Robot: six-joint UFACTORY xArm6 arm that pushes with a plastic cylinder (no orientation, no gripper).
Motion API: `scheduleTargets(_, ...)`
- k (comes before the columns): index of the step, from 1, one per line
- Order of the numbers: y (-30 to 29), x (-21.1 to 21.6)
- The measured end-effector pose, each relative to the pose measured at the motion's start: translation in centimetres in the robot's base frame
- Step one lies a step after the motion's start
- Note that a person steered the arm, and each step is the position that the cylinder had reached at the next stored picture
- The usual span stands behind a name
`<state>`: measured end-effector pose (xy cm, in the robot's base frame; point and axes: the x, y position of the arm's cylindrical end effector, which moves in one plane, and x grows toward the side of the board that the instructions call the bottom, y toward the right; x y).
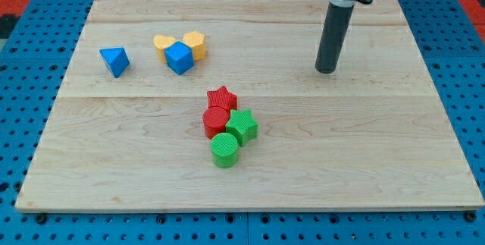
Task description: Slide green circle slightly up and left
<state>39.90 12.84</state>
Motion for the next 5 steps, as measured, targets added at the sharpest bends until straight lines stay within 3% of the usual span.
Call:
scheduleTargets(1,0.7,4.5)
scheduleTargets(2,3.9,13.0)
scheduleTargets(3,1.9,20.0)
scheduleTargets(4,-0.4,21.9)
scheduleTargets(5,-7.0,19.8)
